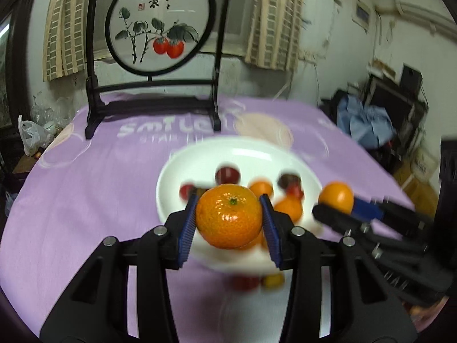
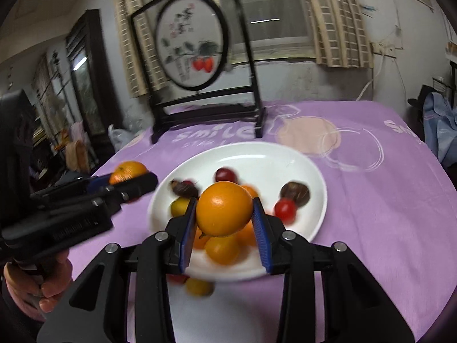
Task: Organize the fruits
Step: 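Carry both citrus fruits onto the white plate and open both tools, then withdraw both open tools back toward the last two fruits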
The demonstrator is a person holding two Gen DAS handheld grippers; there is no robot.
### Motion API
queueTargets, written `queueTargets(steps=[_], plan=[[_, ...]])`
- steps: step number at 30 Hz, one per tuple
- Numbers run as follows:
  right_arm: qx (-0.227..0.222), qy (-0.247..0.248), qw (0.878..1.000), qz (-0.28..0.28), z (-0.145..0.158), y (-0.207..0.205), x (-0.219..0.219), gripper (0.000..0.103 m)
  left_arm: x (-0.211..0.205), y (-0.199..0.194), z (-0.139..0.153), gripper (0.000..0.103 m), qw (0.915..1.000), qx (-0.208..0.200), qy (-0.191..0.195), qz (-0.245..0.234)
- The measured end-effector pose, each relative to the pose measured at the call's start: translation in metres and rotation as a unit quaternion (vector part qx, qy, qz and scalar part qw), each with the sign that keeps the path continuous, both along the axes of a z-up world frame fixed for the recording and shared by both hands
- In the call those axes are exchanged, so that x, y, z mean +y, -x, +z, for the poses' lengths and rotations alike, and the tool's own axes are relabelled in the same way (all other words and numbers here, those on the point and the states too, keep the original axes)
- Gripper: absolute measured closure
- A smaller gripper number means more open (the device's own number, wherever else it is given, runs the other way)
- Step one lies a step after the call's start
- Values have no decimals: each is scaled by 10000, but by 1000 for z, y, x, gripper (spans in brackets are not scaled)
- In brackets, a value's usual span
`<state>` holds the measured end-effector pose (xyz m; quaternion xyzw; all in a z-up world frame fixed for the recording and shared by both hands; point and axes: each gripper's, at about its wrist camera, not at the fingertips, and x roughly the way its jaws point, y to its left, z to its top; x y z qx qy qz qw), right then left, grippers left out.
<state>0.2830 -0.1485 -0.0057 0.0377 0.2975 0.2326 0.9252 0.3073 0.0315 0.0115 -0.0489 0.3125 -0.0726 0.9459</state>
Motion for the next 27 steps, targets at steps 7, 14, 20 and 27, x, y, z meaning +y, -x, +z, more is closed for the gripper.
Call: queueTargets(steps=[7, 14, 20, 27], plan=[[480, 118, 9986, -196, -30, -62, 1, 65, -2, -70, -13, 59, 9993, 308, 72, 200], [604, 106, 9979, -191, -35, -76, 0, 47, -3, -94, -25, 52, 9985, 488, 58, 244], [345, 6, 9994, -67, -11, -47, -6, 47, 7, -64, 3, 11, 9983, 155, 38, 557], [341, -13, 9983, 470, -8, 13, -3, 46, 24, 0, 4, 3, 9966, 3, -187, 804]])
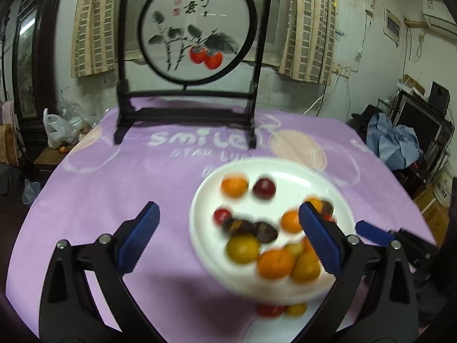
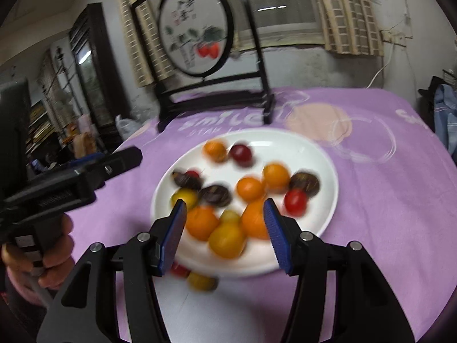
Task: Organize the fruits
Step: 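Withdraw both open tools back toward the last two fruits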
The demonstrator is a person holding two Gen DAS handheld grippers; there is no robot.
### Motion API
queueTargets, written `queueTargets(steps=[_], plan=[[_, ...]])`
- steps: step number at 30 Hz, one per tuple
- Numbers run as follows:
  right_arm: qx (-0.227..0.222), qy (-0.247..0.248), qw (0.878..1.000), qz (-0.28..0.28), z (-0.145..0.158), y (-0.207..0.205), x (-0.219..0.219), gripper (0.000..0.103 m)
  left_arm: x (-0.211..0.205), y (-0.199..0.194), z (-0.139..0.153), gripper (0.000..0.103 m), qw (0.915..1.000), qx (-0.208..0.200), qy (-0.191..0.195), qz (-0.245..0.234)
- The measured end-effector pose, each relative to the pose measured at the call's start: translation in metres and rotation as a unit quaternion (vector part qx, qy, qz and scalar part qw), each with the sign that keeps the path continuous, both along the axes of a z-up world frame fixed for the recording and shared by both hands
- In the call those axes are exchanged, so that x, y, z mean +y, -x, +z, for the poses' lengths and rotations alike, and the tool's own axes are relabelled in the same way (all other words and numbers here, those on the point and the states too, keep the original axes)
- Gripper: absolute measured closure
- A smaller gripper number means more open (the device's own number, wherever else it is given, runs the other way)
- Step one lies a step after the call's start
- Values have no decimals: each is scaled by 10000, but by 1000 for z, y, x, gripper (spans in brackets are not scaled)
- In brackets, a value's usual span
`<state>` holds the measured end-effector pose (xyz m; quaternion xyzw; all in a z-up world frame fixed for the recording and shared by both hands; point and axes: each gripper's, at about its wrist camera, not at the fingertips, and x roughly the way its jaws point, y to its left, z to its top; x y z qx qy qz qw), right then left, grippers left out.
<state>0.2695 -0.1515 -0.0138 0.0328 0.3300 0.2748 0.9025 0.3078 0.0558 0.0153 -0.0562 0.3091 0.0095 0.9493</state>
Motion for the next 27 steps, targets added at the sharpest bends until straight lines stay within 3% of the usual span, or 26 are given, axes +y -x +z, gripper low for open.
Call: queueTargets(steps=[5, 9, 16, 20, 27], plan=[[182, 235, 9991, 297, -18, 29, 11, 46, 26, 27, -41, 2, 9980, 438, 121, 435], [267, 719, 9963, 381, -36, 37, 28, 47, 43, 28, -64, 2, 9934, 905, 272, 655], [449, 1137, 9918, 382, -56, 33, 38, 47, 54, 31, -66, 2, 9908, 948, 444, 862], [602, 1125, 9910, 405, -63, 29, 39, 47, 51, 32, -66, 2, 9905, 1001, 570, 753], [500, 1194, 9905, 462, -63, 28, 47, 50, 48, 33, -63, 2, 9907, 988, 598, 713]])
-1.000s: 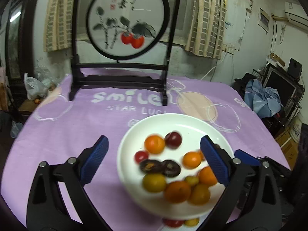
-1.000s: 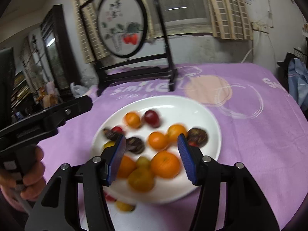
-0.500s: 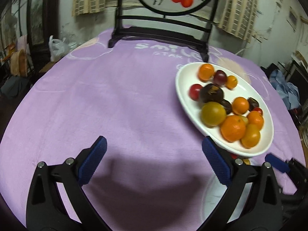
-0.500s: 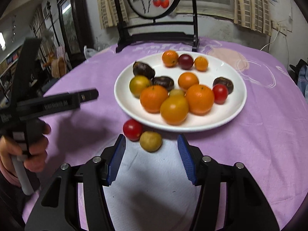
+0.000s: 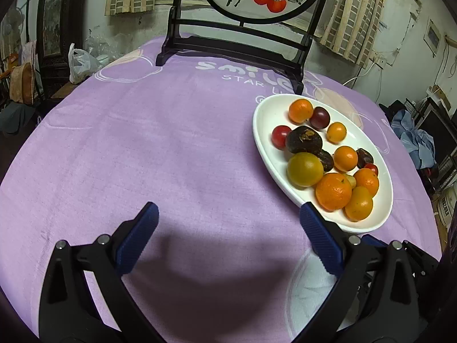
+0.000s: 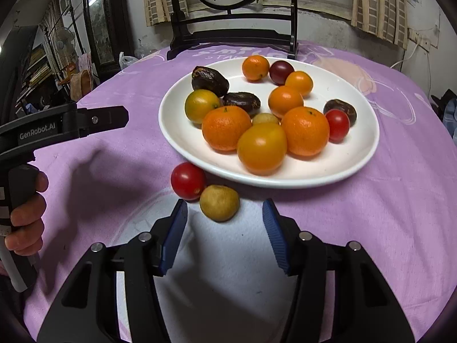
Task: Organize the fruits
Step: 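Withdraw both open tools back toward the last two fruits, then grasp the small yellow-green fruit with the right tool while the left tool grasps the red tomato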
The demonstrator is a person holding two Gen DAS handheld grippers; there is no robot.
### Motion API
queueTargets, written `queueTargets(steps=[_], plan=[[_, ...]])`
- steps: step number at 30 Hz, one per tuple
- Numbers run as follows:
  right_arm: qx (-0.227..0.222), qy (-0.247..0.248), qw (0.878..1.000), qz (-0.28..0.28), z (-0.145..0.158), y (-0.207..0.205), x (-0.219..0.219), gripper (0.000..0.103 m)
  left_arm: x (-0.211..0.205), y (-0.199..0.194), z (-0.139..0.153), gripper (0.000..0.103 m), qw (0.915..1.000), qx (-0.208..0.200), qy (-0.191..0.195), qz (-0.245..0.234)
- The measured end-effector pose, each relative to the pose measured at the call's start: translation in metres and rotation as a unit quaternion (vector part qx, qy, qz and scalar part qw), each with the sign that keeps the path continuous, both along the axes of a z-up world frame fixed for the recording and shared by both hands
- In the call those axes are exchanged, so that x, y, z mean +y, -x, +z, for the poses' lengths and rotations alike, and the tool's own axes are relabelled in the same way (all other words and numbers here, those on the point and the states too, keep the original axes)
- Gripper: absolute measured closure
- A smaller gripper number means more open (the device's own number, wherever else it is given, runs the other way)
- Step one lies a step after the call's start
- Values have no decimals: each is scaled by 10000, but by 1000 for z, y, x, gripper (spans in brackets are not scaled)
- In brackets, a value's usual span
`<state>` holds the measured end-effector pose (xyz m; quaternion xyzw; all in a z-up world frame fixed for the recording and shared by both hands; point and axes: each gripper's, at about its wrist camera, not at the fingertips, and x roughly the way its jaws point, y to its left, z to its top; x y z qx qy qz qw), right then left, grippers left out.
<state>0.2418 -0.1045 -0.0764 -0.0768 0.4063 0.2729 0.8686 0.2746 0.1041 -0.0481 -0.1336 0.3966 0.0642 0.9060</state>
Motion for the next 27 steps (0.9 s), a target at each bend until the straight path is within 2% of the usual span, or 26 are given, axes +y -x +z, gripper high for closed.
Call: queueTargets(steps=[12, 15, 27], plan=[[72, 54, 9999, 52, -2, -6, 8, 57, 2, 1, 1, 2, 9999, 31, 96, 28], [104, 24, 9999, 72, -2, -6, 8, 64, 2, 1, 1, 2, 9999, 31, 103, 33], [164, -8, 9997, 171, -4, -9, 8, 74, 4, 2, 2, 2, 9999, 29, 158, 56]])
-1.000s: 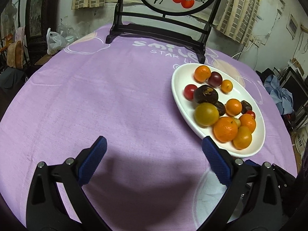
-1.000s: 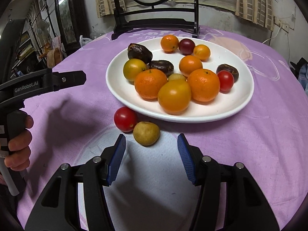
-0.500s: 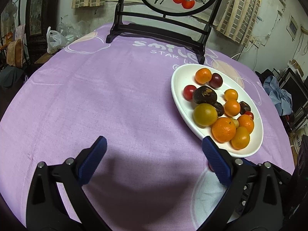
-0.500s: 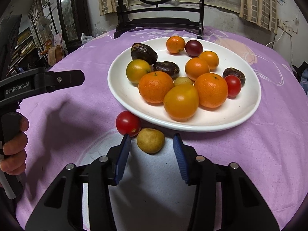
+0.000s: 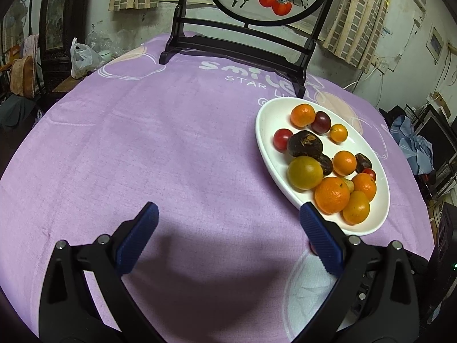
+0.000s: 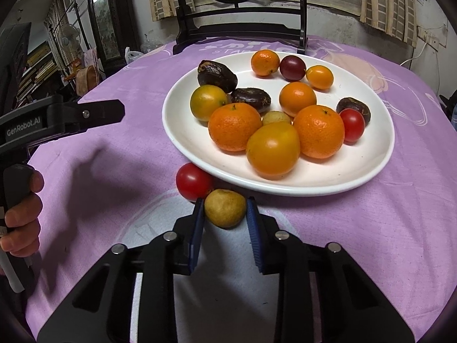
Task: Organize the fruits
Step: 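Grasp the small yellow-green fruit with the right tool while the left tool grasps the red tomato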
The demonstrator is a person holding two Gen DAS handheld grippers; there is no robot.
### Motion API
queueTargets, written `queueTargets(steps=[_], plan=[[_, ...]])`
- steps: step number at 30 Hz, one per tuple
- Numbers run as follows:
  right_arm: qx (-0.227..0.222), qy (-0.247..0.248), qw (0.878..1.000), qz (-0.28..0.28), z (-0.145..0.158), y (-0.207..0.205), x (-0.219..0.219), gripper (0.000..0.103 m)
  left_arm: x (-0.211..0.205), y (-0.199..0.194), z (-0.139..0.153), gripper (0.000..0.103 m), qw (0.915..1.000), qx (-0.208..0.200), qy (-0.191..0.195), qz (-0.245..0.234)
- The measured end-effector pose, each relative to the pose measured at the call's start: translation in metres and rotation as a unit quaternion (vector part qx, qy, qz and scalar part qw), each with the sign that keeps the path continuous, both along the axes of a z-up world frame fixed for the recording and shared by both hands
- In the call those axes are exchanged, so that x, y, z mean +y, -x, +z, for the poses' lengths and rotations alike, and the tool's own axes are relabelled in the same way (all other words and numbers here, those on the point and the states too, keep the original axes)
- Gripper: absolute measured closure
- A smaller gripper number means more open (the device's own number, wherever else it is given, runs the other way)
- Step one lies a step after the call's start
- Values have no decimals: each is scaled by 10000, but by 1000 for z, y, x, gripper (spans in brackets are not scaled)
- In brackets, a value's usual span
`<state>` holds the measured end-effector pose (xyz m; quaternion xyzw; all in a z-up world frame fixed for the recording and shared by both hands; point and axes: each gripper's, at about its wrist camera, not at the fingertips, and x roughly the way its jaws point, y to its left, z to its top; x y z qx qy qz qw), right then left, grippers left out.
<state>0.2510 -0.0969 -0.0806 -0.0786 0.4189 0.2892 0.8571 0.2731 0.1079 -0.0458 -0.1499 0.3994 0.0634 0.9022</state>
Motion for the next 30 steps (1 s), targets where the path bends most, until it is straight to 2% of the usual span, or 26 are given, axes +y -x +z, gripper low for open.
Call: queueTargets(steps=[4, 7, 9, 14, 19, 22, 30], plan=[[-64, -19, 9999, 99, 7, 9, -6, 74, -2, 0, 1, 2, 10000, 4, -67, -30], [-70, -270, 9996, 84, 20, 15, -16, 74, -5, 1, 1, 2, 9999, -33, -79, -119], [-218, -503, 9985, -82, 35, 17, -32, 74, -12, 1, 1, 2, 9994, -11, -143, -309], [-176, -810, 9951, -539, 44, 11, -59, 74, -45, 2, -4, 4, 9929, 49, -303, -1147], [-104, -855, 9941, -652, 45, 8, -63, 74, -86, 3, -13, 20, 9807, 86, -672, -1834], [-129, -809, 9948, -604, 45, 11, -60, 74, -99, 0, -19, 28, 9768, 138, -646, -2040], [-145, -835, 9946, -600, 46, 13, -61, 74, -115, -16, -31, 52, 9767, 281, -614, -2036]])
